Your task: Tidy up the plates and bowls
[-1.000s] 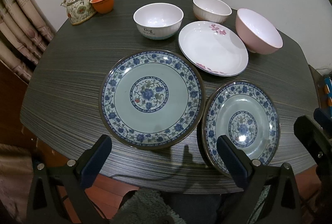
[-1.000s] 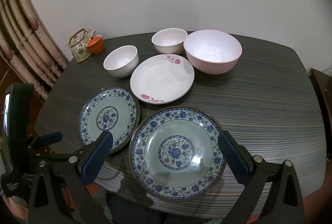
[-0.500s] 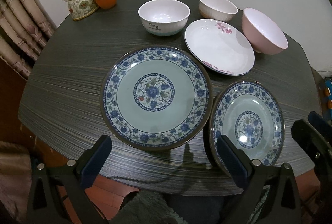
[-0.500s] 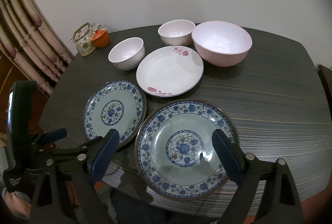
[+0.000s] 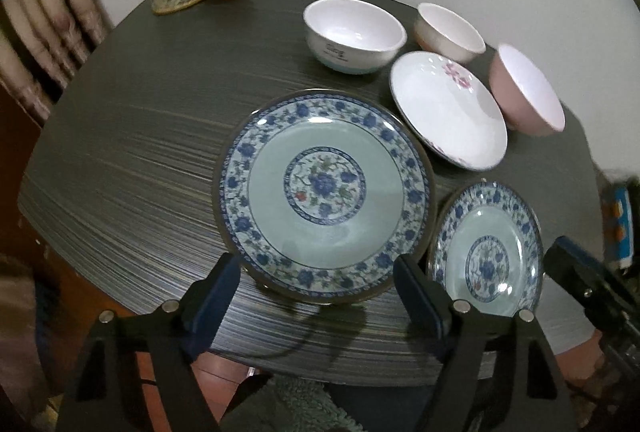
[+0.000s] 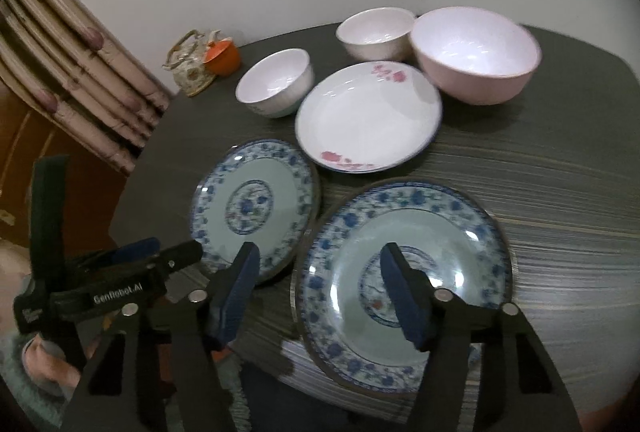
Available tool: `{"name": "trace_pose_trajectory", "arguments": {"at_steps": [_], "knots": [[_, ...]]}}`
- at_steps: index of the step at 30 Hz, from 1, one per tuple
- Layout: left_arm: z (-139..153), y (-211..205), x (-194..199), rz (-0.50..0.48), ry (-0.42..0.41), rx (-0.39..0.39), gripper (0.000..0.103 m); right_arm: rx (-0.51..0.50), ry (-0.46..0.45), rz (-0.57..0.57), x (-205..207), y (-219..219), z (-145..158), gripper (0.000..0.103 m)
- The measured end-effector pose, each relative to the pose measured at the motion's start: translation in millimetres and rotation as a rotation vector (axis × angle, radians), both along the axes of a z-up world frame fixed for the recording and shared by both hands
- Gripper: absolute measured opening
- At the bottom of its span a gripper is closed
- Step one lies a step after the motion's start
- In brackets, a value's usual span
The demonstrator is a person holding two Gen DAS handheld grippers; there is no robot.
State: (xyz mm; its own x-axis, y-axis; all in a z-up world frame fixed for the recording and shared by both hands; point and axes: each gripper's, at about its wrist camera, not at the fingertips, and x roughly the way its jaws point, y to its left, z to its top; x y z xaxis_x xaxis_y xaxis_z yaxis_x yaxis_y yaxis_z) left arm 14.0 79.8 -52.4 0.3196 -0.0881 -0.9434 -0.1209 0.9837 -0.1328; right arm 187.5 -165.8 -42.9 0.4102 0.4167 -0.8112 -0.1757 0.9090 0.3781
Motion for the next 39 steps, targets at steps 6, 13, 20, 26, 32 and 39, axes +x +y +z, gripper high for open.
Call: {"name": "trace_pose_trajectory", "arguments": {"at_steps": [6,13,20,26,32,39], "knots": [[-5,44,12,0.085,0.031,-0.129,0.067,0.073,0.073,0.026,26,8,-13,0.045],[-21,82,24,0.147,0.075,-0.235,0.066,0.127,0.148,0.054,55,21,-32,0.036],[-46,98,32,0.167,0.125,-0.311,0.066,0.169,0.245,0.040,88,30,-59,0.028],[-57,103,37,0.172,0.149,-0.328,0.066,0.133,0.273,0.044,106,44,-74,0.028],[-64,108,42,0.174,0.168,-0.339,0.066,0.112,0.297,0.057,119,56,-85,0.027],[-77,110,46,0.189,0.200,-0.354,0.050,0.104,0.305,0.064,126,58,-92,0.025]]}}
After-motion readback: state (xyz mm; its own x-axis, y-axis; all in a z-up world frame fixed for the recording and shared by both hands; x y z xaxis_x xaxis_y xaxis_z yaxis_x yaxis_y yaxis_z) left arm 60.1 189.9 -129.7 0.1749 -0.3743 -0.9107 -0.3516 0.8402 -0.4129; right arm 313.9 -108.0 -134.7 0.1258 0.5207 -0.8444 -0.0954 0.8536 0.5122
